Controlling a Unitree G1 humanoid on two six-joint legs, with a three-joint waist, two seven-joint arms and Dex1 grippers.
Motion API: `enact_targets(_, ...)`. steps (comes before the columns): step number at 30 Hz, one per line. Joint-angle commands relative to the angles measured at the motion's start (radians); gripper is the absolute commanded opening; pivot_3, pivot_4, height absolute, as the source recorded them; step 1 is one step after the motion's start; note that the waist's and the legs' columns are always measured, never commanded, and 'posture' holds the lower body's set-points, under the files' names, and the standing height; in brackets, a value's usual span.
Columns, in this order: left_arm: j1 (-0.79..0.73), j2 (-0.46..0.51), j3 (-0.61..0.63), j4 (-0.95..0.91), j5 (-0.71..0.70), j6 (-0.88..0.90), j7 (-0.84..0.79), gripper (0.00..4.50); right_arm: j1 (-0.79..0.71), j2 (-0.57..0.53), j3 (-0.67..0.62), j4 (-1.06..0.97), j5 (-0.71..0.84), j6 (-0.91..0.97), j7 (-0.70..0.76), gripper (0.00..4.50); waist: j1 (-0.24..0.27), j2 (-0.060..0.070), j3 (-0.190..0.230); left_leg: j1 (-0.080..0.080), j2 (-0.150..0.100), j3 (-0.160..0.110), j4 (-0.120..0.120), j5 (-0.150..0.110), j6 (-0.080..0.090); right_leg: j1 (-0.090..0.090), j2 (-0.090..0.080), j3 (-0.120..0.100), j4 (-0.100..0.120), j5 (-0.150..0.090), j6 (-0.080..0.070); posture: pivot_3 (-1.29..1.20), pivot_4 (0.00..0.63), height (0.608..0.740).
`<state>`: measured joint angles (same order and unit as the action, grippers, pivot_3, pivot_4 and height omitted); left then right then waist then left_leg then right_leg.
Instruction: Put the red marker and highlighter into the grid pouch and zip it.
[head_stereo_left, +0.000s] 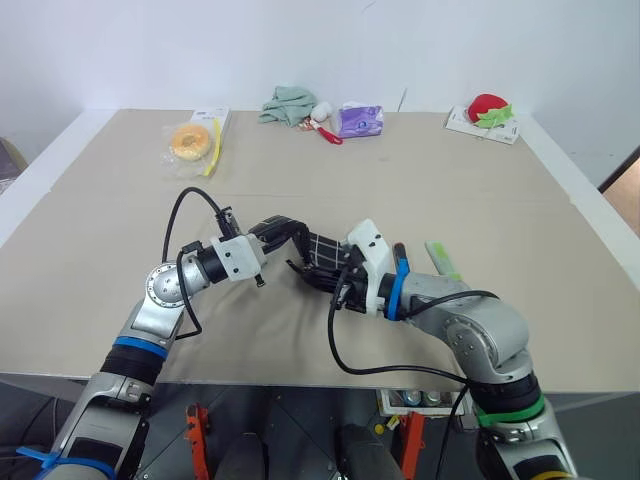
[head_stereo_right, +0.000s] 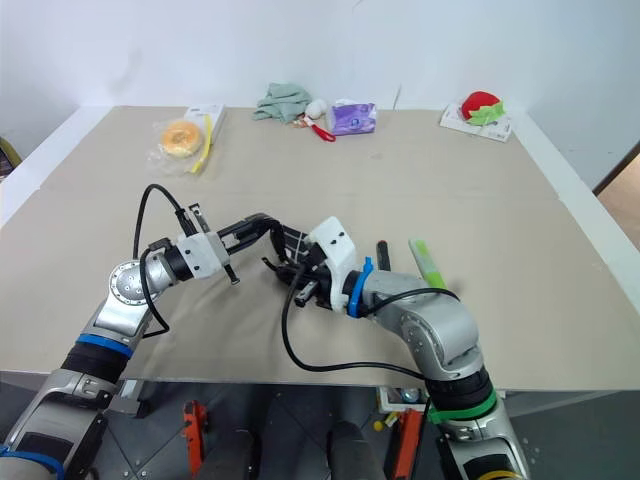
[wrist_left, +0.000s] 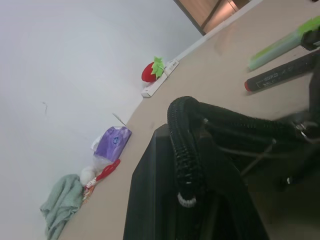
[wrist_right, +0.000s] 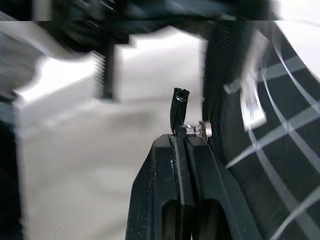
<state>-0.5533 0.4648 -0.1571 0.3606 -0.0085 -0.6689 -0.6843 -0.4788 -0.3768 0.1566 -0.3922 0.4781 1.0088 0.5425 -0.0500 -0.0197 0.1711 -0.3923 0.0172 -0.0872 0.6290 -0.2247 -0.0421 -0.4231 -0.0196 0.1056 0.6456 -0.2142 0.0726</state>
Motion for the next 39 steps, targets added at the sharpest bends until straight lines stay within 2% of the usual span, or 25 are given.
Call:
enact_targets(1, -0.002, 0.003, 0.015, -0.037, -0.013, -0.003, 0.0, 0.0, -0.009, -0.005, -0.03, -0.003, -0.003, -0.035, -0.005, 0.02, -0.001, 0.0, 0.0, 0.0, 0.0, 0.0, 0.0, 0.0, 0.0, 0.0, 0.0, 0.0, 0.0, 0.0, 0.0, 0.0, 0.15, 0.739)
enact_targets(7, 0.021, 0.01, -0.001, -0.034, 0.004, -0.007, -0.018, 0.0, -0.01, -0.036, -0.109, -0.051, 0.044, -0.102, 0.051, 0.02, -0.001, 0.0, 0.0, 0.0, 0.0, 0.0, 0.0, 0.0, 0.0, 0.0, 0.0, 0.0, 0.0, 0.0, 0.0, 0.0, 0.15, 0.739)
enact_targets(11, 0.023, 0.011, -0.002, -0.024, 0.015, -0.007, -0.023, 0.0, 0.006, -0.046, -0.175, -0.106, 0.142, -0.066, 0.08, 1.39, -0.001, 0.0, 0.0, 0.0, 0.0, 0.0, 0.0, 0.0, 0.0, 0.0, 0.0, 0.0, 0.0, 0.0, 0.0, 0.0, 0.15, 0.739)
enact_targets(15, 0.033, 0.009, -0.002, -0.022, 0.023, -0.005, -0.025, 0.0, 0.021, -0.082, -0.279, -0.114, 0.223, -0.033, 0.07, 3.51, 0.001, 0.0, 0.0, 0.0, 0.0, 0.0, 0.0, 0.0, 0.0, 0.0, 0.0, 0.0, 0.0, 0.0, 0.0, 0.0, 0.15, 0.739)
enact_targets(19, 0.041, 0.008, -0.001, -0.023, 0.029, 0.001, -0.024, 0.0, 0.04, -0.145, -0.313, -0.074, 0.186, -0.019, 0.015, 3.51, 0.001, 0.0, 0.0, 0.0, 0.0, 0.0, 0.0, 0.0, 0.0, 0.0, 0.0, 0.0, 0.0, 0.0, 0.0, 0.0, 0.15, 0.739)
enact_targets(26, 0.041, 0.007, 0.001, -0.012, 0.033, 0.005, -0.024, 0.0, 0.1, -0.23, -0.243, 0.012, 0.01, 0.037, -0.14, 3.51, 0.001, 0.0, 0.0, 0.0, 0.0, 0.001, 0.0, 0.0, 0.0, 0.0, 0.0, 0.001, 0.0, 0.0, 0.0, 0.0, 0.15, 0.739)
enact_targets(33, 0.036, 0.004, 0.0, -0.01, 0.031, 0.009, -0.027, 0.0, 0.108, -0.208, -0.18, 0.015, -0.061, 0.091, -0.21, 3.51, 0.0, 0.0, 0.0, 0.0, 0.0, 0.001, 0.0, 0.0, 0.0, -0.001, 0.0, 0.002, 0.0, 0.0, 0.0, 0.0, 0.15, 0.739)
enact_targets(39, 0.037, 0.004, 0.0, -0.017, 0.027, 0.011, -0.03, 0.0, 0.103, -0.24, -0.092, 0.009, -0.146, 0.12, -0.241, 3.51, 0.0, 0.0, 0.0, 0.0, 0.0, 0.001, 0.0, 0.0, 0.0, 0.0, 0.0, 0.002, 0.0, 0.0, 0.0, 0.0, 0.15, 0.739)
